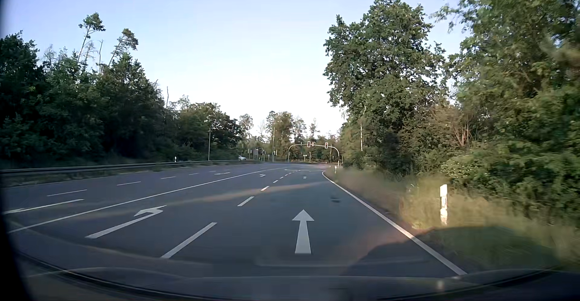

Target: Follow the waypoints while adhering to traffic rules and regulations

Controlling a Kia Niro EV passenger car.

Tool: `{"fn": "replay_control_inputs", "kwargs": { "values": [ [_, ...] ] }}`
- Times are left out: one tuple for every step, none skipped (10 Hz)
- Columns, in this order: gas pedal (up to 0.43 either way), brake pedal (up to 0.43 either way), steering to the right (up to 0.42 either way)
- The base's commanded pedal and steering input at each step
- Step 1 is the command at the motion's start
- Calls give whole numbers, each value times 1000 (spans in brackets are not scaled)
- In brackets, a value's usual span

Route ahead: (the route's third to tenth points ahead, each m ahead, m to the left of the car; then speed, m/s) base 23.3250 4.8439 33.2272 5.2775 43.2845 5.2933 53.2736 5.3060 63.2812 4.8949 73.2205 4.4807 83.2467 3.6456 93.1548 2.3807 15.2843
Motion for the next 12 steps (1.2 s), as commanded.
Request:
{"fn": "replay_control_inputs", "kwargs": {
  "values": [
    [0,24,0],
    [0,24,0],
    [0,24,0],
    [0,24,0],
    [0,24,0],
    [0,18,0],
    [0,18,0],
    [0,24,3],
    [0,30,3],
    [0,43,2],
    [0,61,2],
    [0,85,3]
  ]
}}
